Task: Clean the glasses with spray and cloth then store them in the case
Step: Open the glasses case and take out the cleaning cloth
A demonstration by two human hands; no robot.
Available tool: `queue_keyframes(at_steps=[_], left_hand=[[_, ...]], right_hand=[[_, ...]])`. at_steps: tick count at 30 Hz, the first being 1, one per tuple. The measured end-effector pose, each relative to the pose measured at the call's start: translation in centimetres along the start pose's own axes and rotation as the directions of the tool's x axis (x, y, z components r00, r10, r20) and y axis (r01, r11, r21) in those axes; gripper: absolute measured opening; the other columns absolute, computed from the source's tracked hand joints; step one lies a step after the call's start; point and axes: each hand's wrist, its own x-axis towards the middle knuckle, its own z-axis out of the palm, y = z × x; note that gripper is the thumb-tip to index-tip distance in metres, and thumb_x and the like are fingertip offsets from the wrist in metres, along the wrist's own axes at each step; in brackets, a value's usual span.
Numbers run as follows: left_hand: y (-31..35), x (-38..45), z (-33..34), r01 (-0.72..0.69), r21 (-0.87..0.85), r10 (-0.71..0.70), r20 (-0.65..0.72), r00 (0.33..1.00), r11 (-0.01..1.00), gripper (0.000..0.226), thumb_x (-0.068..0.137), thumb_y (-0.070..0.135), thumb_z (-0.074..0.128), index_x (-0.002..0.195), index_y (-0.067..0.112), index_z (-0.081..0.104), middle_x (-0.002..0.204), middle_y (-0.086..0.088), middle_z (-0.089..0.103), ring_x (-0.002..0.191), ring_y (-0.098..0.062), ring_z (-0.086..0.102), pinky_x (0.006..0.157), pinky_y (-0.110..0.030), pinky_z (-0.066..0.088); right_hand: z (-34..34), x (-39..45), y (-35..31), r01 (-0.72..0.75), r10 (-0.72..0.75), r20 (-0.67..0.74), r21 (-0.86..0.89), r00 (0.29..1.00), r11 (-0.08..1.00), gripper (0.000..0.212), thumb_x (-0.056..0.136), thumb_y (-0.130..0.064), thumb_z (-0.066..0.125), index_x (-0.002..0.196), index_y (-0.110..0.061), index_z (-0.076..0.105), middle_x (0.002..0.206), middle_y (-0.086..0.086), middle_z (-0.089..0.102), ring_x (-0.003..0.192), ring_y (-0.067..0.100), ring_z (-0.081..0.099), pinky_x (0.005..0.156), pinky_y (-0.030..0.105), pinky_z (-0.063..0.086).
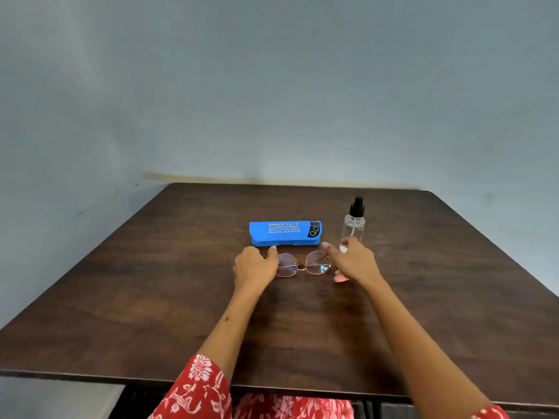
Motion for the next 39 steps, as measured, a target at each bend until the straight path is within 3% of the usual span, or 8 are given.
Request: queue_keyframes(at_steps=[4,7,11,19,24,31,36,39], left_hand=[[0.0,0.7,0.3,0.051,-0.105,-0.053,-0.011,0.999,0.993,0.030,0.088,0.040,0.058,0.078,0.013,0.067,0.068,-0.002,0.070,0.059,-0.015,0.069,0.074,-0.027,0.051],[-0.2,1.0,0.4,0.088,-0.193,-0.089,0.003,0.996,0.977,0.022,0.086,0.036,0.063,0.082,0.015,0.068,0.069,0.000,0.070,0.044,-0.006,0.064,0.057,-0.018,0.047],[-0.5,1.4,0.4,0.116,-0.314,-0.111,0.034,0.993,0.942,0.016,0.083,0.029,0.069,0.077,0.014,0.067,0.070,0.000,0.067,0.049,-0.011,0.067,0.070,-0.031,0.060],[0.0,2.0,0.3,0.129,-0.388,-0.070,0.162,0.984,0.913,0.006,0.078,0.010,0.072,0.078,0.014,0.068,0.087,-0.004,0.068,0.074,-0.012,0.068,0.073,-0.033,0.060],[-0.6,1.3,0.5,-0.073,-0.290,0.116,0.136,0.984,0.954,0.018,0.069,0.005,0.080,0.072,0.019,0.070,0.073,0.000,0.069,0.067,-0.012,0.068,0.068,-0.026,0.058],[-1.1,0.5,1.7,-0.406,-0.093,0.408,-0.006,0.913,0.909,0.017,0.071,0.010,0.076,0.074,0.026,0.071,0.067,0.022,0.063,0.075,0.009,0.059,0.063,0.001,0.039],[-1.7,-0.2,2.7,-0.539,-0.057,0.535,-0.067,0.842,0.840,0.018,0.073,0.004,0.074,0.081,0.020,0.071,0.078,0.014,0.067,0.075,-0.002,0.063,0.073,-0.016,0.051],[-1.6,-0.7,3.0,-0.611,-0.027,0.608,-0.072,0.791,0.791,0.017,0.073,0.002,0.073,0.084,0.015,0.071,0.081,0.004,0.070,0.076,-0.011,0.065,0.075,-0.033,0.054]], right_hand=[[0.2,0.3,-0.2,0.016,-0.017,0.019,0.023,1.000,1.000,0.036,0.087,-0.046,0.057,0.104,-0.015,0.064,0.095,0.006,0.066,0.079,0.028,0.071,0.087,0.042,0.053],[0.5,0.7,-0.1,0.025,-0.028,0.042,0.088,0.999,0.996,0.020,0.085,-0.039,0.062,0.077,-0.021,0.066,0.073,0.002,0.066,0.061,0.026,0.071,0.081,0.040,0.056],[0.8,1.2,0.4,0.033,-0.035,0.022,0.110,0.999,0.993,0.020,0.083,-0.033,0.067,0.066,-0.023,0.064,0.072,0.008,0.069,0.068,0.026,0.070,0.081,0.042,0.056],[0.3,0.6,1.6,0.137,-0.122,-0.125,0.120,0.985,0.983,0.015,0.079,-0.030,0.070,0.069,-0.020,0.065,0.061,-0.004,0.068,0.058,0.006,0.066,0.063,0.016,0.044],[0.7,-0.2,2.8,0.223,-0.200,-0.212,0.092,0.957,0.970,0.012,0.074,-0.016,0.071,0.066,-0.023,0.066,0.065,-0.017,0.066,0.073,-0.011,0.059,0.063,-0.002,0.039],[1.7,-0.6,3.4,0.282,-0.269,-0.251,0.016,0.930,0.959,0.016,0.076,-0.007,0.067,0.087,-0.018,0.062,0.082,-0.008,0.066,0.078,0.001,0.061,0.063,0.001,0.041],[2.0,-1.0,3.0,0.306,-0.349,-0.245,-0.198,0.905,0.931,0.024,0.075,-0.012,0.064,0.098,-0.016,0.063,0.095,-0.003,0.063,0.085,0.013,0.059,0.071,0.026,0.049],[2.3,-1.5,2.7,0.348,-0.421,-0.243,-0.292,0.874,0.891,0.029,0.074,-0.015,0.063,0.103,-0.018,0.065,0.099,-0.004,0.063,0.094,0.015,0.054,0.075,0.025,0.043]])
